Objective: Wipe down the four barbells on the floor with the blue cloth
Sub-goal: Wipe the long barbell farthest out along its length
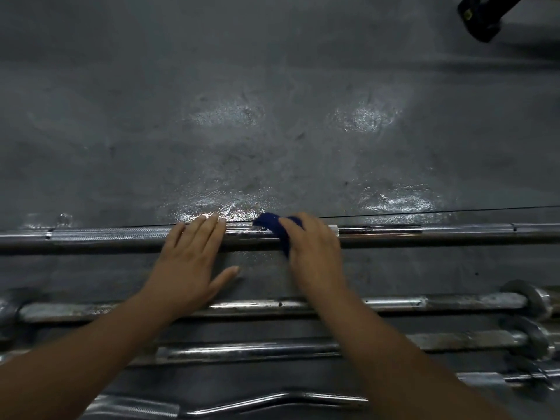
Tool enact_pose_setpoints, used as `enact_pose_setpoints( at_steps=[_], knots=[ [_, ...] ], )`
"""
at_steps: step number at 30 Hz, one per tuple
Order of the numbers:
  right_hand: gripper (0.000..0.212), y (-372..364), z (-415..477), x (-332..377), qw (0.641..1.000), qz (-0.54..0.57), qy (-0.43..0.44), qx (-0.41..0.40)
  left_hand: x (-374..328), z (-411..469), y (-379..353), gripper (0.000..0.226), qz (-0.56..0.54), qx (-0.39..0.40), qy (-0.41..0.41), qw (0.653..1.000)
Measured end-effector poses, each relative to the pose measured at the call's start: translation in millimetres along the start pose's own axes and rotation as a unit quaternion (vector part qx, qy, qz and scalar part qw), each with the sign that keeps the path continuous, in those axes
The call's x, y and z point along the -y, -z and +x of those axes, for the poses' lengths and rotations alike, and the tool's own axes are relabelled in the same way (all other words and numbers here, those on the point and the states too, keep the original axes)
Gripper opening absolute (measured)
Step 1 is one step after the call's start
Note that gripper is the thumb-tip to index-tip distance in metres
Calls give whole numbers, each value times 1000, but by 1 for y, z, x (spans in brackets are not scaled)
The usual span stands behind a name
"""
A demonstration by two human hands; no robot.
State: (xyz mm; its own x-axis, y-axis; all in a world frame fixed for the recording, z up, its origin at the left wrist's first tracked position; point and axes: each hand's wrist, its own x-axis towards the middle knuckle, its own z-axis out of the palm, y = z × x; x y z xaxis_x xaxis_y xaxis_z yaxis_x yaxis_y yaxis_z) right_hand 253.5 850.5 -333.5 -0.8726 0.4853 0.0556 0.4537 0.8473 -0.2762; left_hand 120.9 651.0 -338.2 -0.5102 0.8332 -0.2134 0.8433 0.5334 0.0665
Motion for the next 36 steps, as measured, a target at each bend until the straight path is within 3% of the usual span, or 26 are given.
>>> enact_pose_setpoints(
  at_steps=[2,4,6,7,9,12,13,15,17,18,19,21,23,24,27,29,32,34,36],
  knots=[
    [44,8,-6,-38,999,-10,-29,-25,2,-1,0,89,3,-2,-5,1000],
    [43,12,-17,-54,983,17,-159,-91,2,-1,-2,91,7,-3,-6,1000],
    [42,-2,-15,-28,962,39,-250,-107,1,-1,-3,94,10,6,-8,1000],
    [43,-9,-12,-6,962,56,-249,-99,0,-1,-3,95,8,10,-5,1000],
    [49,-16,-9,26,988,62,-131,-60,0,-2,-2,95,1,11,4,1000],
    [47,1,-2,0,999,1,35,14,3,-1,-4,92,-10,2,0,1000],
    [45,9,-3,-21,999,-30,34,20,4,-2,-3,92,-12,-1,-2,1000],
    [50,23,-10,-66,994,-48,-94,-37,5,-2,-3,91,-17,-6,-3,1000],
    [53,21,-17,-67,969,-8,-230,-94,5,-3,-3,92,-20,-4,-4,1000],
    [52,14,-18,-51,962,-5,-255,-98,5,-2,-3,92,-19,-5,-6,1000],
    [51,6,-18,-27,963,0,-254,-86,5,-2,-3,92,-18,-5,-5,1000],
    [56,-2,-18,6,989,-1,-146,-30,5,-3,-2,91,-16,-2,-2,1000],
    [64,3,-13,-5,999,-27,-33,22,6,-2,-2,90,-17,-2,-3,1000],
    [63,10,-10,-26,999,-35,-17,36,6,-3,-2,91,-17,-1,-4,1000],
    [62,30,-10,-76,986,-41,-162,-18,7,-4,-3,92,-10,-1,-7,1000],
    [57,27,-14,-51,975,-44,-216,-30,6,-4,-4,93,-7,1,-8,1000],
    [60,14,-19,8,992,-30,-119,19,4,-3,-5,94,-7,3,-2,1000],
    [58,23,-14,2,997,-7,-50,62,5,-3,-6,93,-10,2,-4,1000],
    [49,39,-8,-34,991,-30,-78,108,6,-4,-6,93,-14,-3,-7,1000]
  ],
)
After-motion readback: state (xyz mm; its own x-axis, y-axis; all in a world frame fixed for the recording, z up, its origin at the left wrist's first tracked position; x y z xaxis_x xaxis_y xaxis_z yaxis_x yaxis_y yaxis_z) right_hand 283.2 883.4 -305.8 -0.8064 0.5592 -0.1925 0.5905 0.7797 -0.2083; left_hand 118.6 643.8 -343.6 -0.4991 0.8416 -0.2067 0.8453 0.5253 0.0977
